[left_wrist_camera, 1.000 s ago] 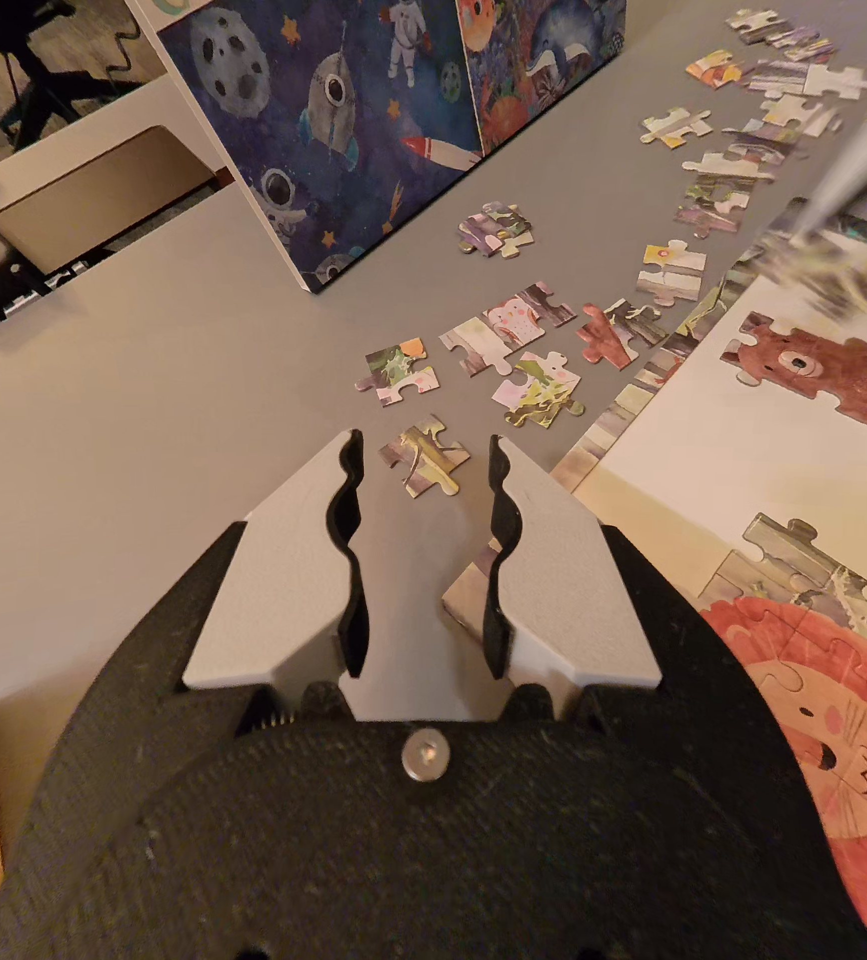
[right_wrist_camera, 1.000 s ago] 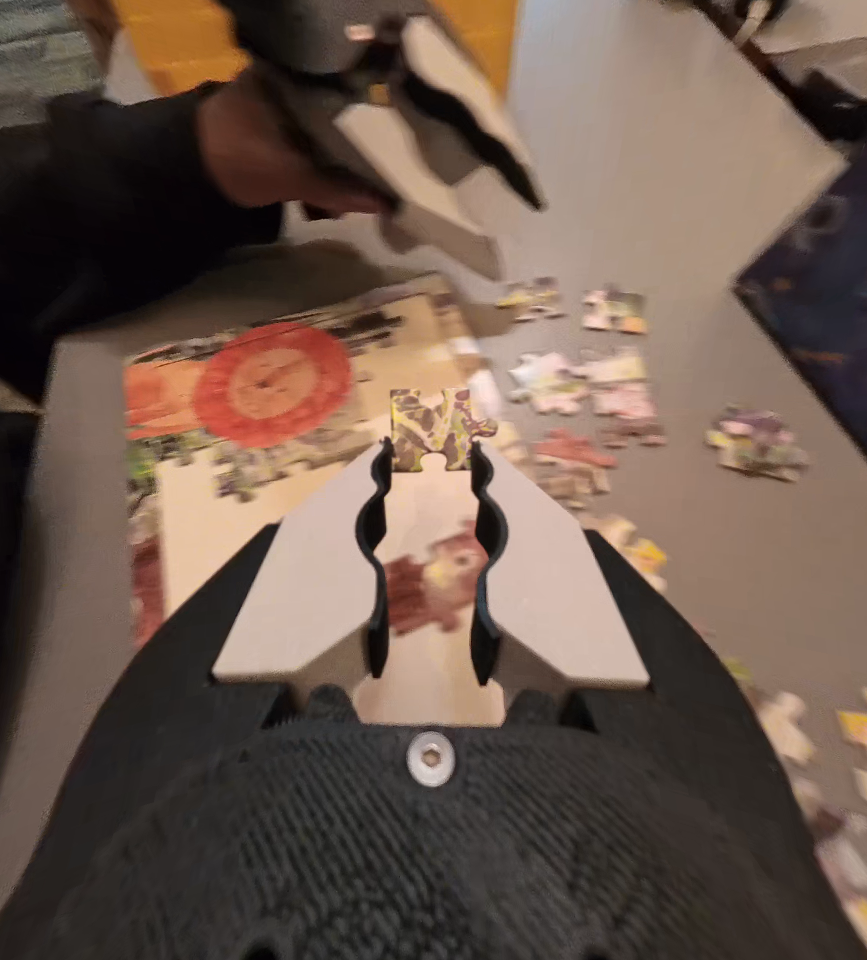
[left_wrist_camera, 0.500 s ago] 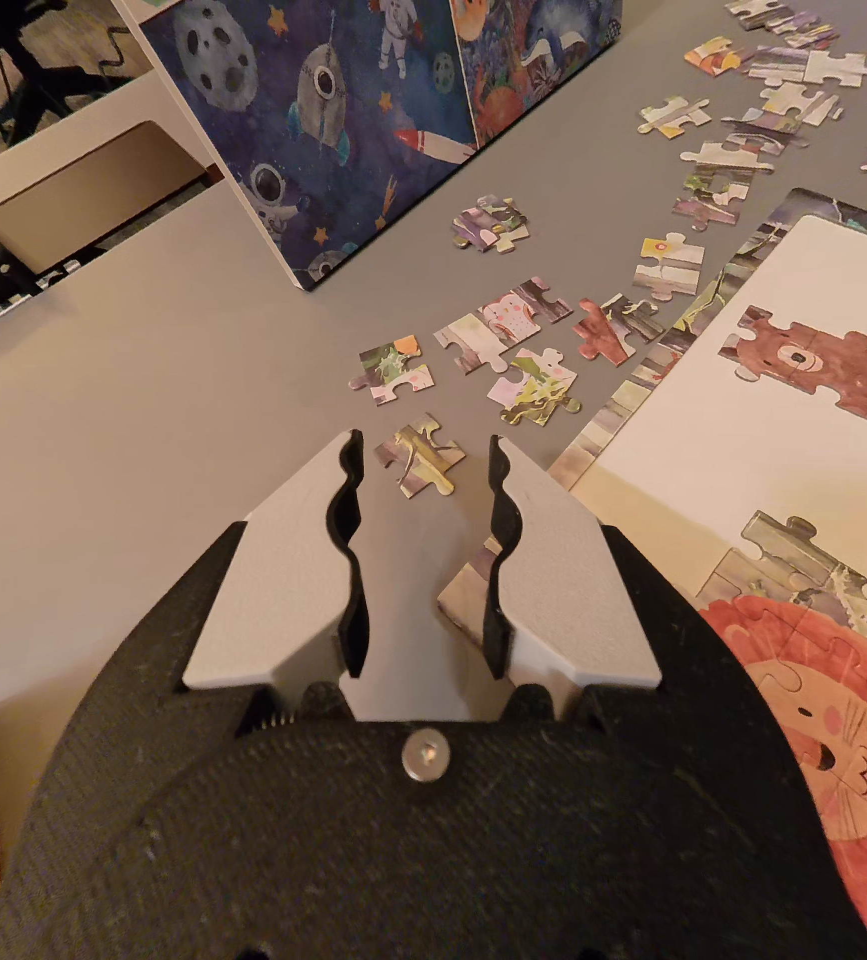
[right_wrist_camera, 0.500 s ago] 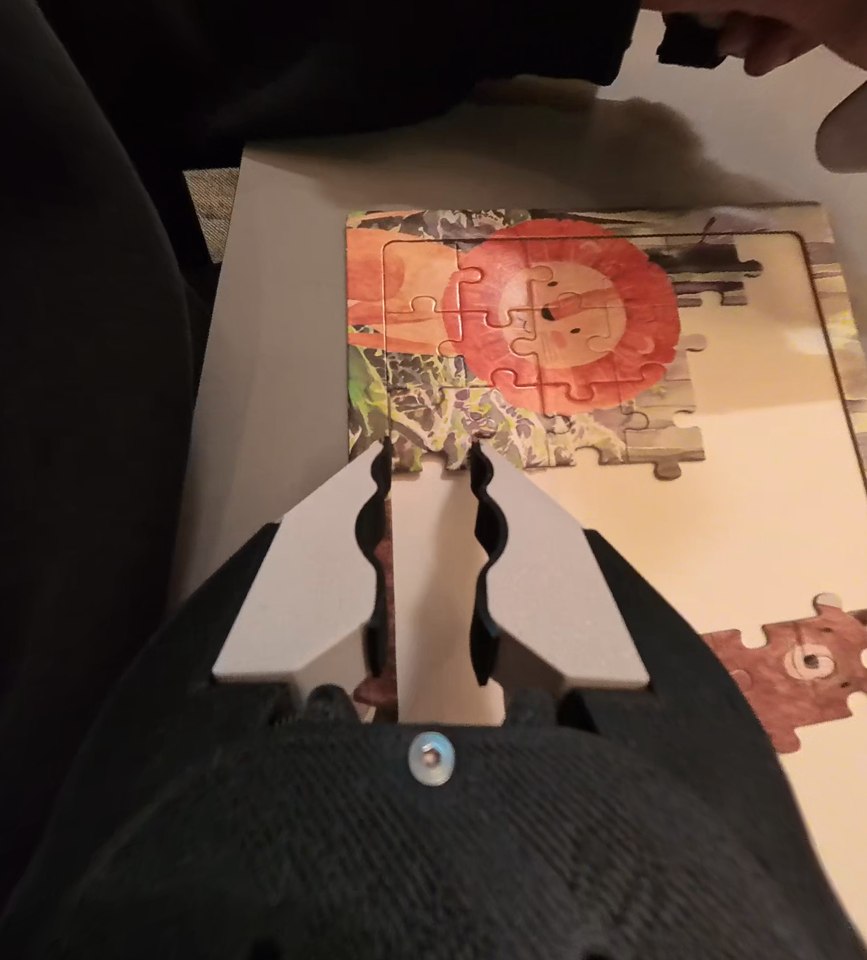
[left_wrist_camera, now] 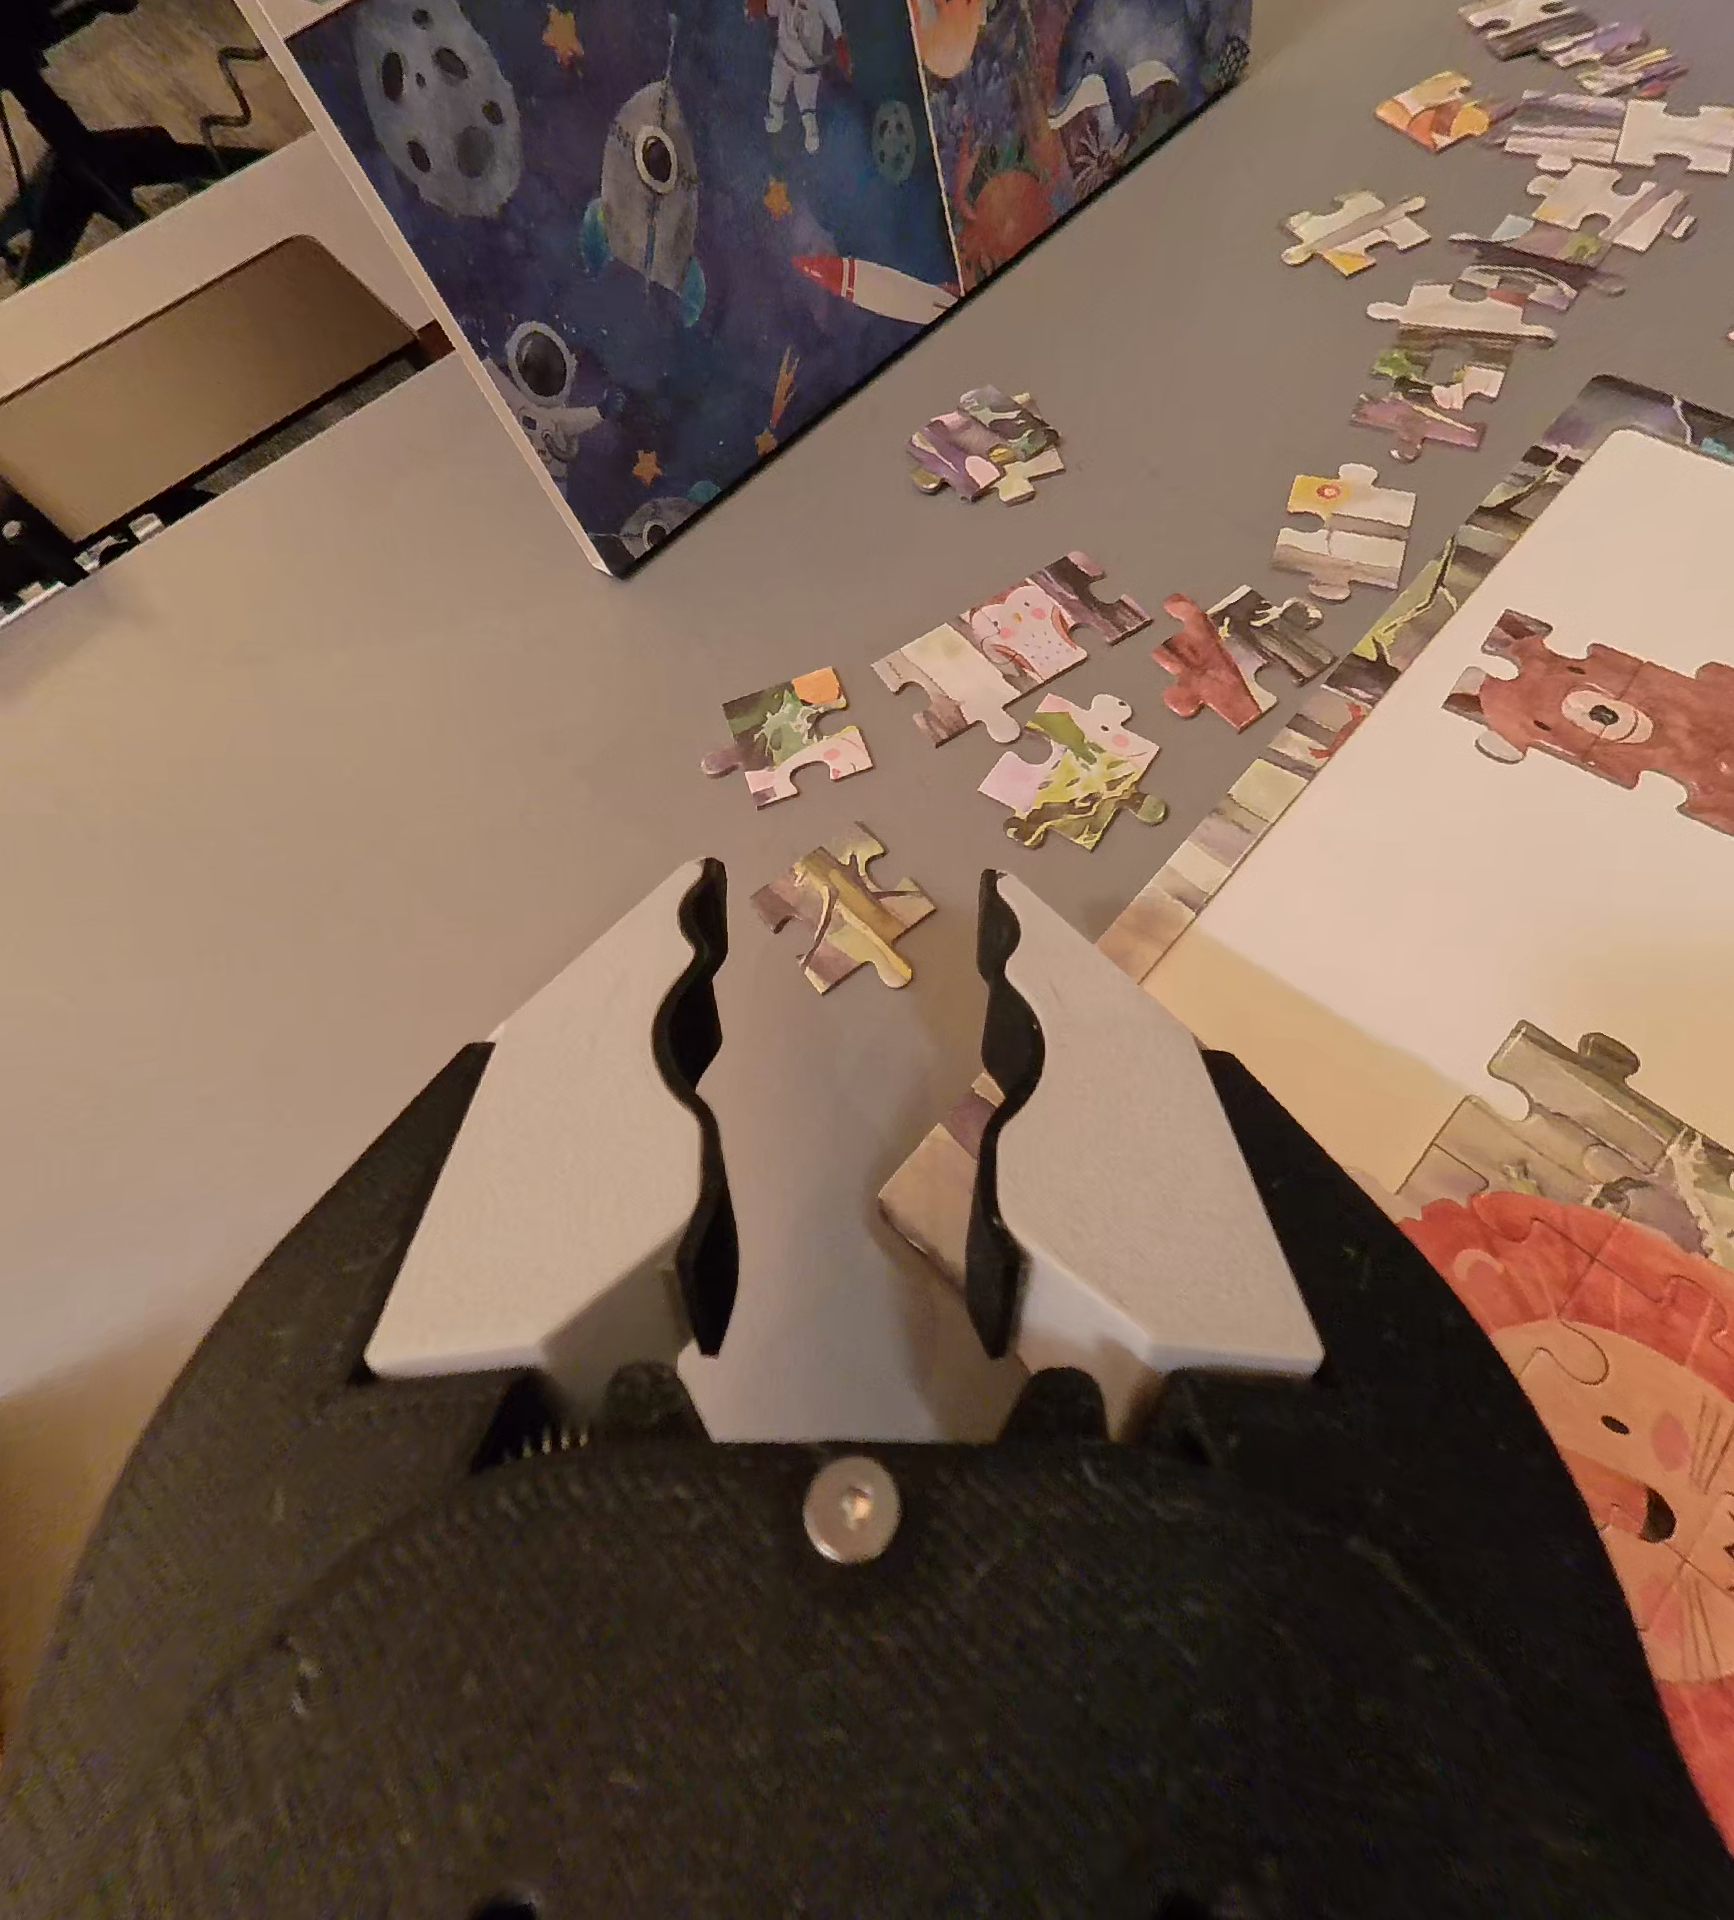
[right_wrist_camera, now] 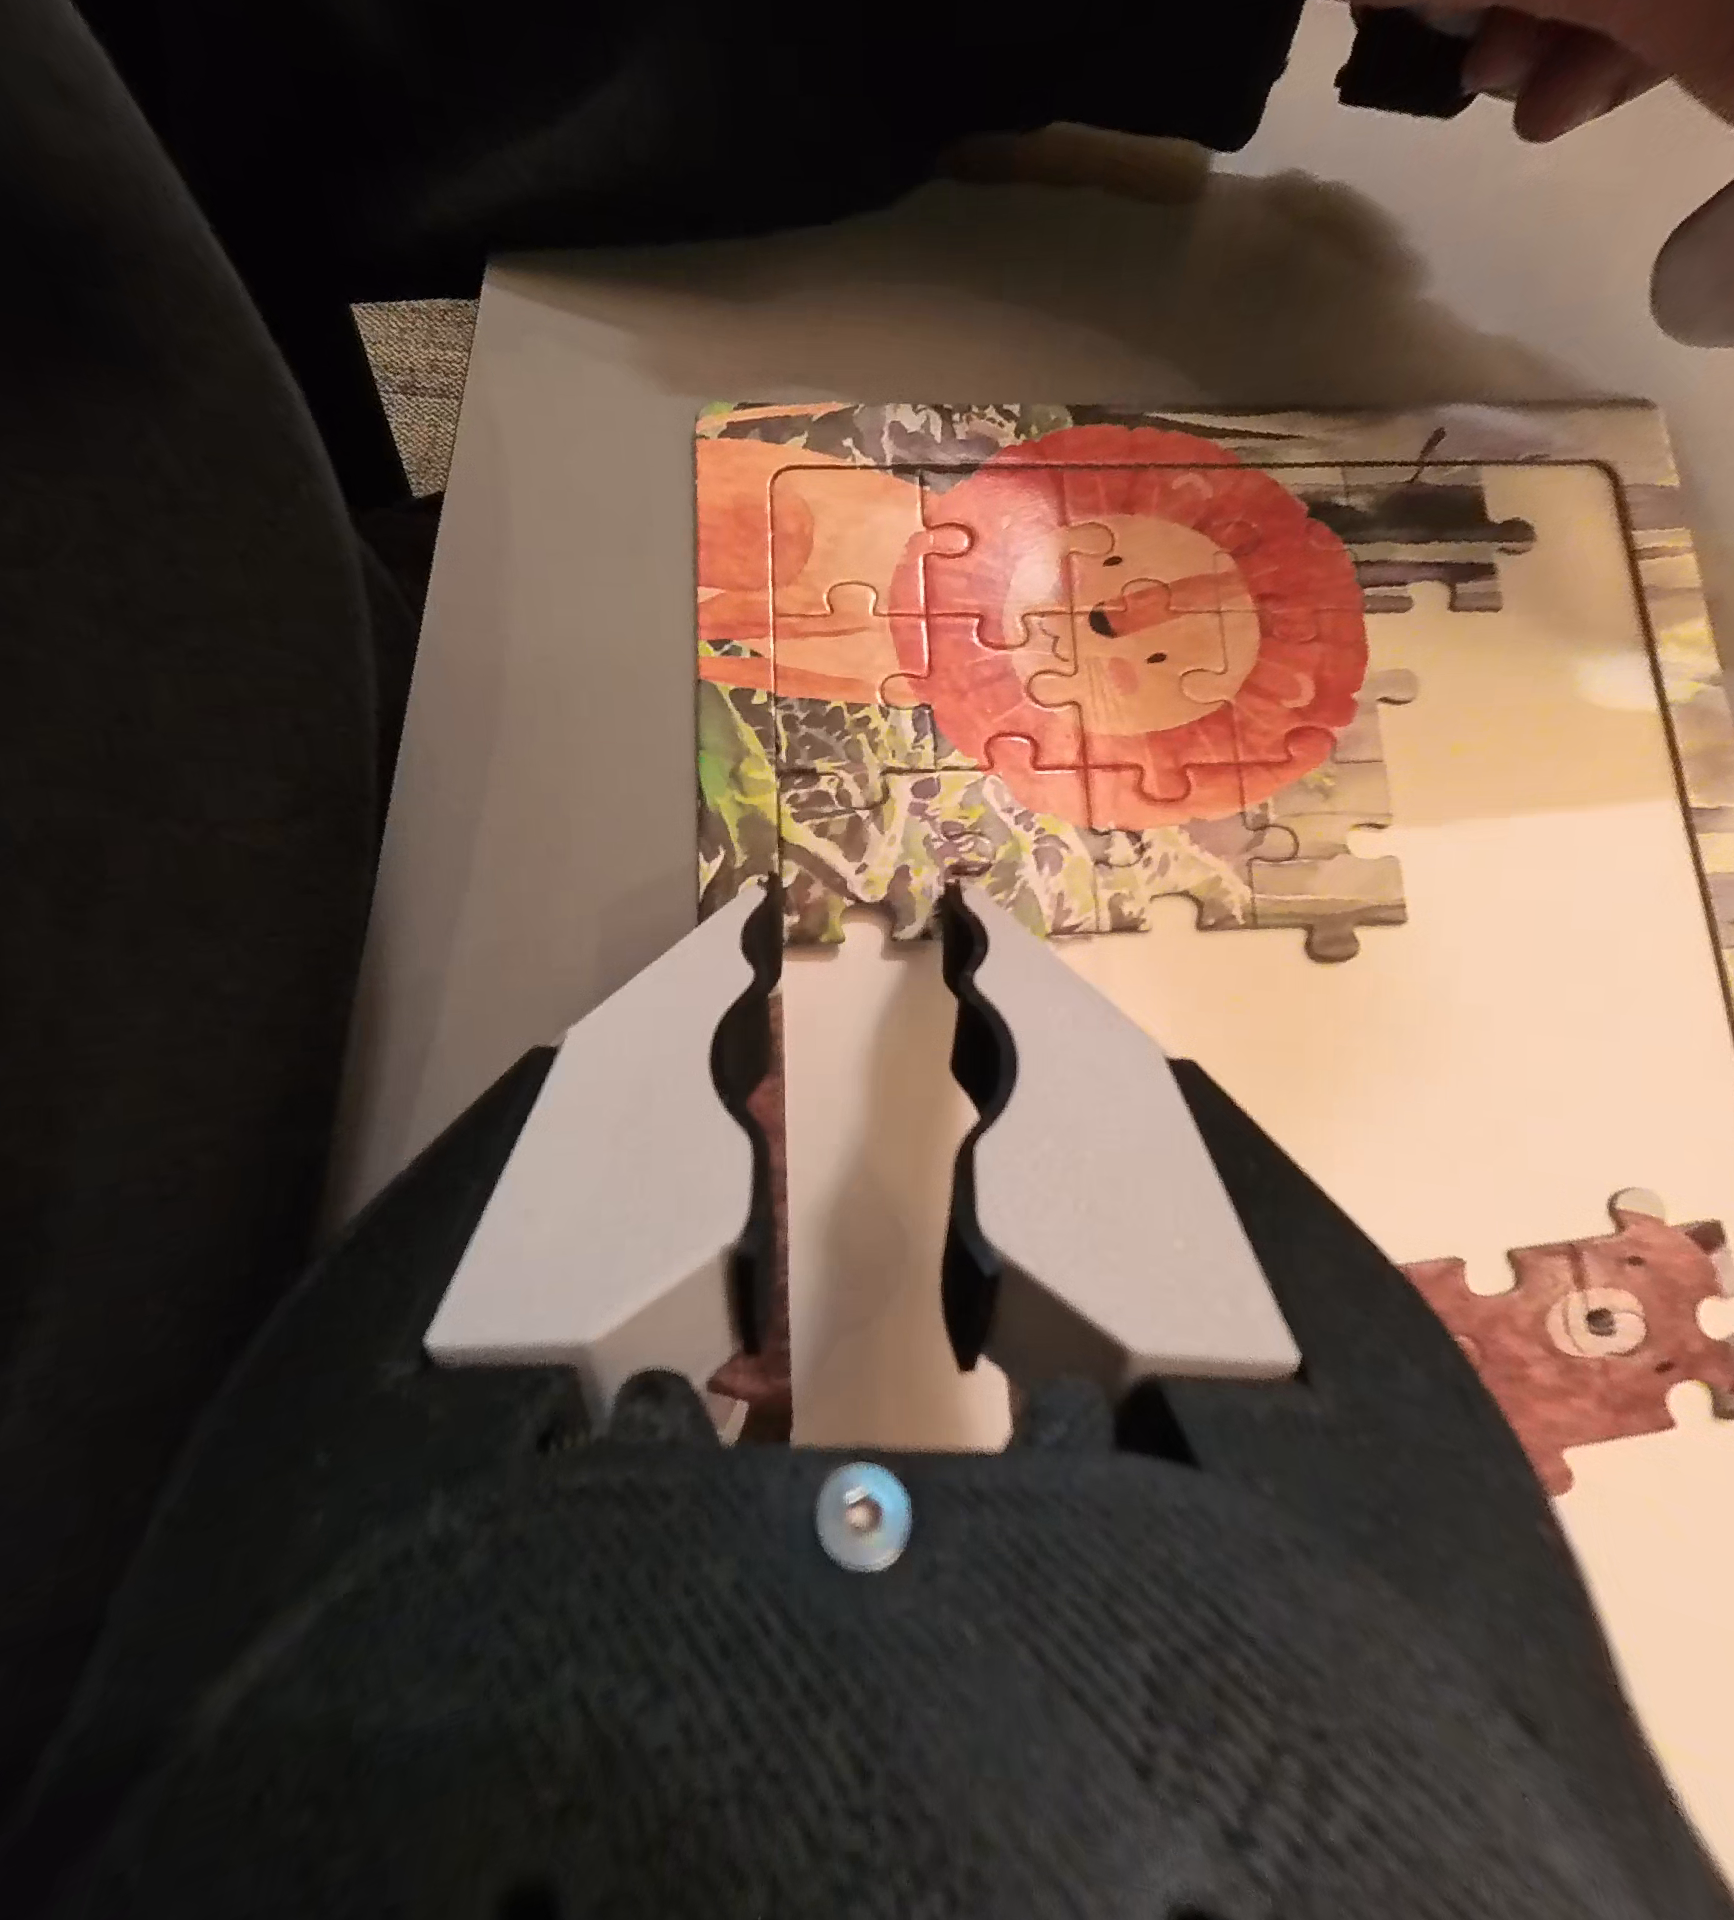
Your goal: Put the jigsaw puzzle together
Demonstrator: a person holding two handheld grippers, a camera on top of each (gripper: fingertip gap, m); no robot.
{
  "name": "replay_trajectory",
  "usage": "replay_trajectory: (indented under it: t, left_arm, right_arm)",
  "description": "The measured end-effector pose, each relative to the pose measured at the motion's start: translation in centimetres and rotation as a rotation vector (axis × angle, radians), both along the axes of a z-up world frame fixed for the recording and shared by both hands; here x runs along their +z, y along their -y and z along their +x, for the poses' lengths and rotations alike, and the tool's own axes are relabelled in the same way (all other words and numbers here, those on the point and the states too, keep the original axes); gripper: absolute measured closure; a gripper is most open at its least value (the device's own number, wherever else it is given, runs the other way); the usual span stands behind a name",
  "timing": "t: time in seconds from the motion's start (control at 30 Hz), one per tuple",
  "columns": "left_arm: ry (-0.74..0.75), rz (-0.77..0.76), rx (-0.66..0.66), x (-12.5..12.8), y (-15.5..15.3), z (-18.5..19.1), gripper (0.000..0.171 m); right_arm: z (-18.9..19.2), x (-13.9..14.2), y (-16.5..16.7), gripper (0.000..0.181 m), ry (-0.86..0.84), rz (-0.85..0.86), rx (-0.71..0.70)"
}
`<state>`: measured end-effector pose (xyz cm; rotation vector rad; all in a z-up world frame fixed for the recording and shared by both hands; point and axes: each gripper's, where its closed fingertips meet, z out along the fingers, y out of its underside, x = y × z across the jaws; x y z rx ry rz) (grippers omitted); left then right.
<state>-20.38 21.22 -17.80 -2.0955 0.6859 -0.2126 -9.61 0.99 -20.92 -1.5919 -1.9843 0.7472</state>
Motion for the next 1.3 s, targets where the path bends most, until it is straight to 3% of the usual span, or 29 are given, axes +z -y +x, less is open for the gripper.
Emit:
replay_trajectory:
  t: [1.13, 1.3]
  left_arm:
    - [-0.002, 0.0, -0.002, -0.03, 0.01, 0.03, 0.124]
    - [-0.001, -0.001, -0.002, -0.04, 0.01, 0.04, 0.124]
  right_arm:
    - [-0.47, 0.08, 0.53, 0.152, 0.021, 0.002, 0.039]
    - [-0.88, 0.55, 0.52, 0.158, -0.011, 0.0, 0.044]
